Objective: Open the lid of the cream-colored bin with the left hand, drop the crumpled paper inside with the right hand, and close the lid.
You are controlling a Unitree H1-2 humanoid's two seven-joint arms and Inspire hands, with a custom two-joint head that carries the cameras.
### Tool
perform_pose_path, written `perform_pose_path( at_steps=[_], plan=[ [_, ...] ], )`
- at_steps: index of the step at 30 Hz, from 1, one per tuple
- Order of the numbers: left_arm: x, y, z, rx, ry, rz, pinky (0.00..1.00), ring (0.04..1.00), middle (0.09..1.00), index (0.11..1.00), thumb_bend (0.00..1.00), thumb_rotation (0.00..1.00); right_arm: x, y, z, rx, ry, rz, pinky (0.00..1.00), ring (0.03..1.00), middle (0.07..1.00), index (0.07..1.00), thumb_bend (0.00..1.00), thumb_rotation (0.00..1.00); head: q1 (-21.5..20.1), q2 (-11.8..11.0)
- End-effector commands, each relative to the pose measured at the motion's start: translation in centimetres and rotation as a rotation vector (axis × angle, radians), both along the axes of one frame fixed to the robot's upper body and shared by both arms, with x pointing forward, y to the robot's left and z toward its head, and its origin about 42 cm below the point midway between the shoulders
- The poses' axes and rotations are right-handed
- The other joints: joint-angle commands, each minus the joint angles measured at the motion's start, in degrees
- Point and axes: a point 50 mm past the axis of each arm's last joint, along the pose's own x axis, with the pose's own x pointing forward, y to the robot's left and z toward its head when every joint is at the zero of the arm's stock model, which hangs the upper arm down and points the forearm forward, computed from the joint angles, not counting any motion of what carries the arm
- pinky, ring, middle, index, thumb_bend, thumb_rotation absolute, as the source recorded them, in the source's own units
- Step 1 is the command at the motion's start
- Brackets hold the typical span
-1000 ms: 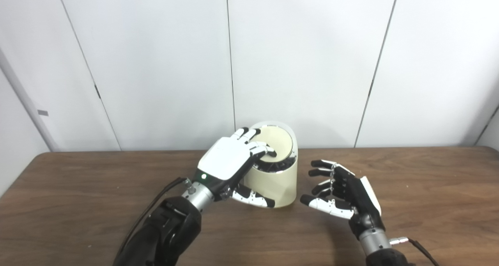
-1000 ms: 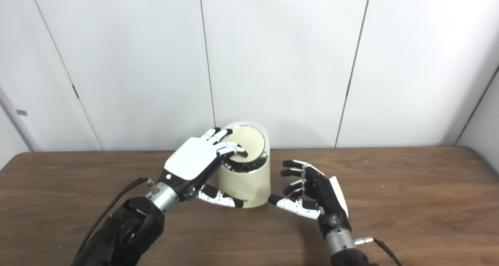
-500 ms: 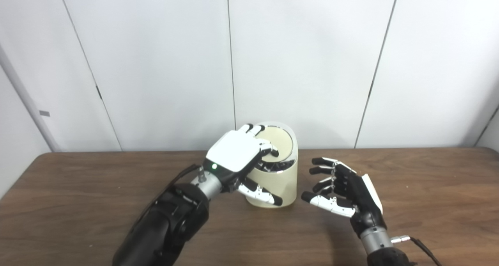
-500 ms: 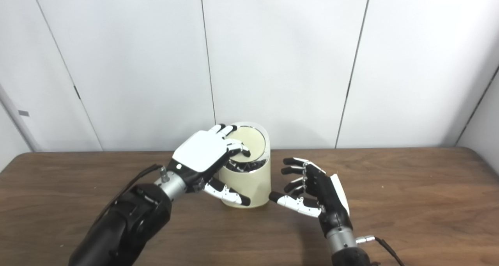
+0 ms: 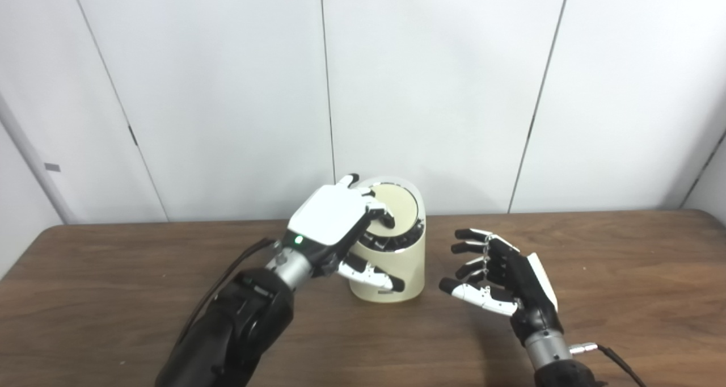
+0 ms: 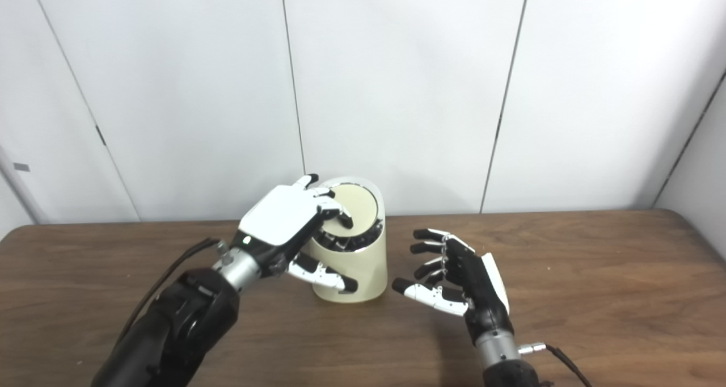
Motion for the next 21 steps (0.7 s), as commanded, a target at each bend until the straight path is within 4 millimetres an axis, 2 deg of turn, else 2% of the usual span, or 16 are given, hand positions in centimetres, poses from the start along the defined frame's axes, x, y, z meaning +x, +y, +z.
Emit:
perform_pose_path(
  at_steps=[1, 4, 7, 12, 18, 21],
  plan=[
    [-0.1, 0.8, 0.3, -0.048, -0.042, 0.013, 0.94, 0.876, 0.784, 0.768, 0.86, 0.46, 0.8, 0.4, 1.9, 0.01, -0.081, 0.011, 0.36, 0.48, 0.659, 0.699, 0.73, 0.24, 0.16, 0.06],
    [-0.3, 1.4, 0.6, -0.141, -0.119, 0.026, 0.92, 0.896, 0.821, 0.814, 0.85, 0.45, 0.8, 0.5, 1.9, 0.022, -0.078, 0.011, 0.36, 0.48, 0.659, 0.696, 0.73, 0.24, 0.23, 0.03],
    [-0.5, 2.0, 0.6, -0.221, -0.169, 0.052, 0.95, 0.929, 0.885, 0.884, 0.8, 0.44, 0.8, 0.4, 1.8, 0.023, -0.08, 0.013, 0.36, 0.474, 0.657, 0.691, 0.72, 0.22, 0.35, 0.05],
    [-0.8, 3.1, 0.2, -0.407, -0.183, 0.085, 0.93, 0.976, 0.966, 0.982, 0.73, 0.42, 0.7, 0.3, 1.7, 0.023, -0.081, 0.012, 0.36, 0.48, 0.655, 0.691, 0.73, 0.22, 0.42, -0.05],
    [-1.4, 4.2, -1.2, -0.645, -0.117, 0.089, 0.81, 0.952, 0.972, 0.969, 0.72, 0.39, 0.8, 0.2, 1.7, 0.025, -0.078, 0.016, 0.35, 0.469, 0.657, 0.693, 0.73, 0.22, 0.55, 0.04],
    [-1.8, 4.4, -2.3, -0.791, -0.03, 0.08, 0.79, 0.94, 0.958, 0.966, 0.73, 0.37, 0.8, 0.1, 1.7, 0.017, -0.082, 0.018, 0.35, 0.464, 0.656, 0.693, 0.74, 0.22, 0.55, 0.1]
  ],
)
